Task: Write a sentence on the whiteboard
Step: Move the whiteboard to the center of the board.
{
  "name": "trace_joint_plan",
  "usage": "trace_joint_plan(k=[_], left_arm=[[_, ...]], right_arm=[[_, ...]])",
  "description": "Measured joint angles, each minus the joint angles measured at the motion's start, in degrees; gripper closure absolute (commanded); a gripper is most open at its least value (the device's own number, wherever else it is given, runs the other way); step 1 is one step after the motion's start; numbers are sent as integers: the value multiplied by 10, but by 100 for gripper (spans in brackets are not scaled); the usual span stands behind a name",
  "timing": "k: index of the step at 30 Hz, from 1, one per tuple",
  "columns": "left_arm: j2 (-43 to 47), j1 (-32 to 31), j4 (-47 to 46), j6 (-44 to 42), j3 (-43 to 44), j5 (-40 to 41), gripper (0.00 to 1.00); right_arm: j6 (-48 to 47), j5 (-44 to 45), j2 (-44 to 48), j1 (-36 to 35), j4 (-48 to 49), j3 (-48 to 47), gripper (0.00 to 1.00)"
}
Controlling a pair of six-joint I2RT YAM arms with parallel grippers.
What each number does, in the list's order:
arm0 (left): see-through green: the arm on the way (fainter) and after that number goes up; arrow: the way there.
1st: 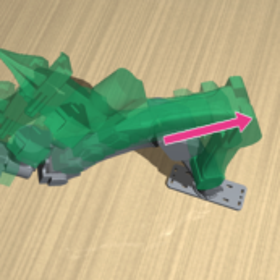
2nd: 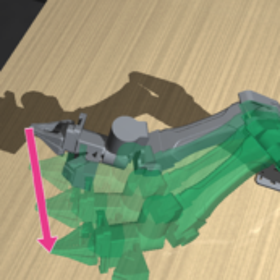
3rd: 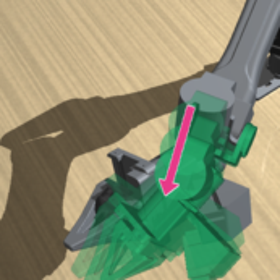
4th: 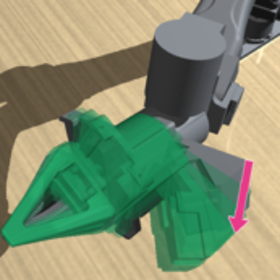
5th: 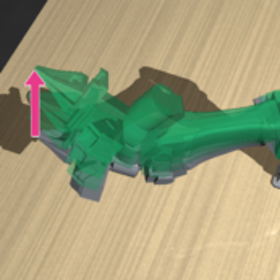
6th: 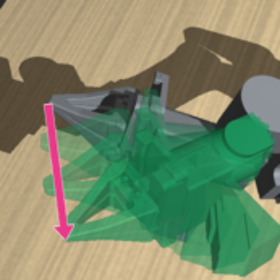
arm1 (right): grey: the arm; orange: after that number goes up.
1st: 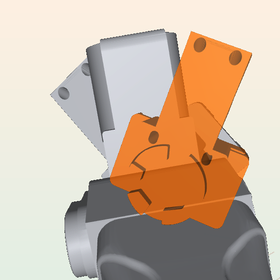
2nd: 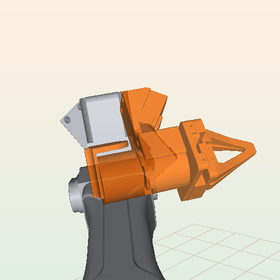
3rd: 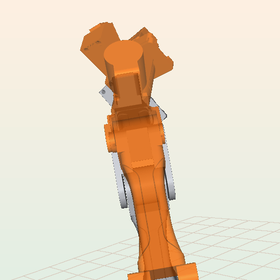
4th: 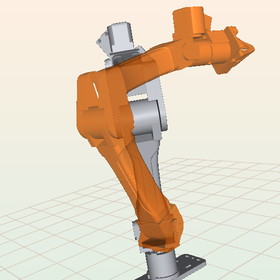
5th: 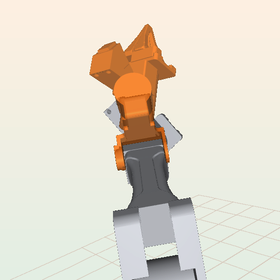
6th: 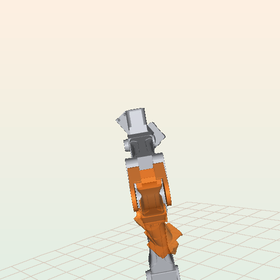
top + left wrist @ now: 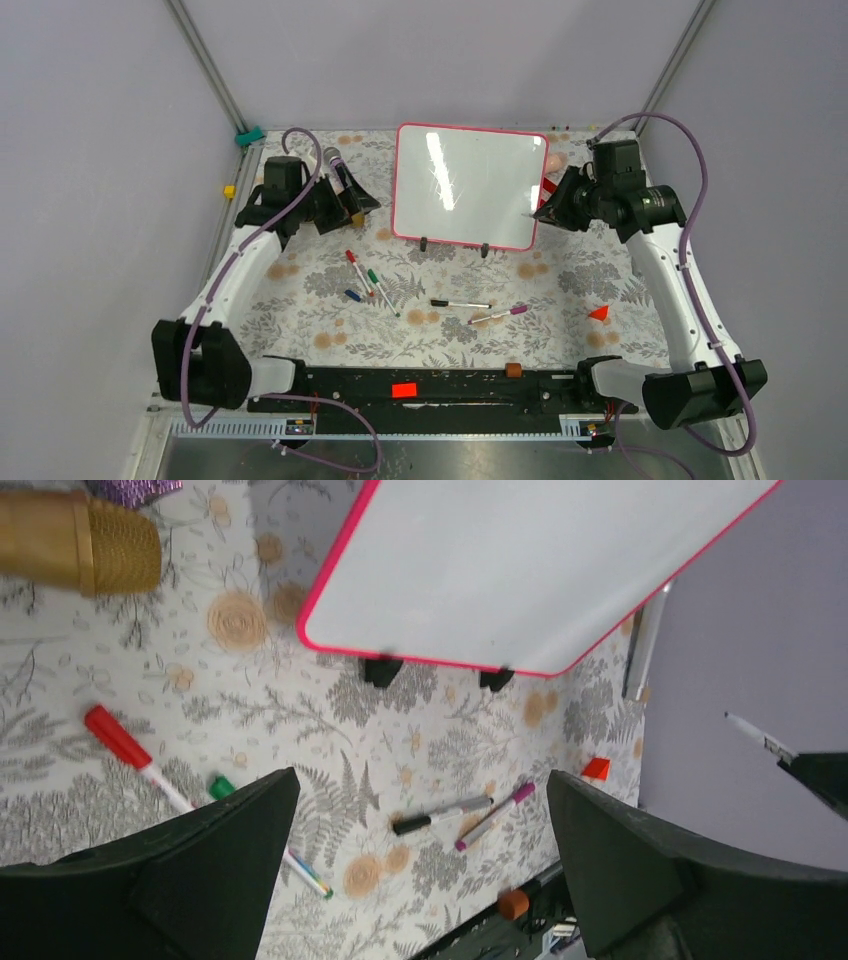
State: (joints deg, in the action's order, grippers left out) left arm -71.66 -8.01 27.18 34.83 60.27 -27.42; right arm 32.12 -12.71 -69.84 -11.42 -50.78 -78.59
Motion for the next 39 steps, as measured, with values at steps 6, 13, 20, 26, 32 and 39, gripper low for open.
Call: trace_joint_plan(k=[6, 13, 20, 26, 32, 39], left_arm=[[-97, 11, -113, 11, 20, -20, 6], [-217, 11, -275, -13, 27, -39, 6], [-306, 11, -359, -63, 46, -67, 13], [-351, 8, -399, -70, 59, -120, 18], [-380, -8, -397, -70, 77, -146, 31], [-367, -29, -417, -70, 46, -155, 33]], right_arm=[[16, -5, 14, 10, 9, -21, 100], [36, -31, 76, 10, 9, -15, 100], [50, -53, 100, 10, 12, 4, 100], [64, -61, 124, 10, 14, 29, 100], [73, -69, 121, 10, 20, 29, 100], [81, -80, 99, 10, 36, 30, 100]])
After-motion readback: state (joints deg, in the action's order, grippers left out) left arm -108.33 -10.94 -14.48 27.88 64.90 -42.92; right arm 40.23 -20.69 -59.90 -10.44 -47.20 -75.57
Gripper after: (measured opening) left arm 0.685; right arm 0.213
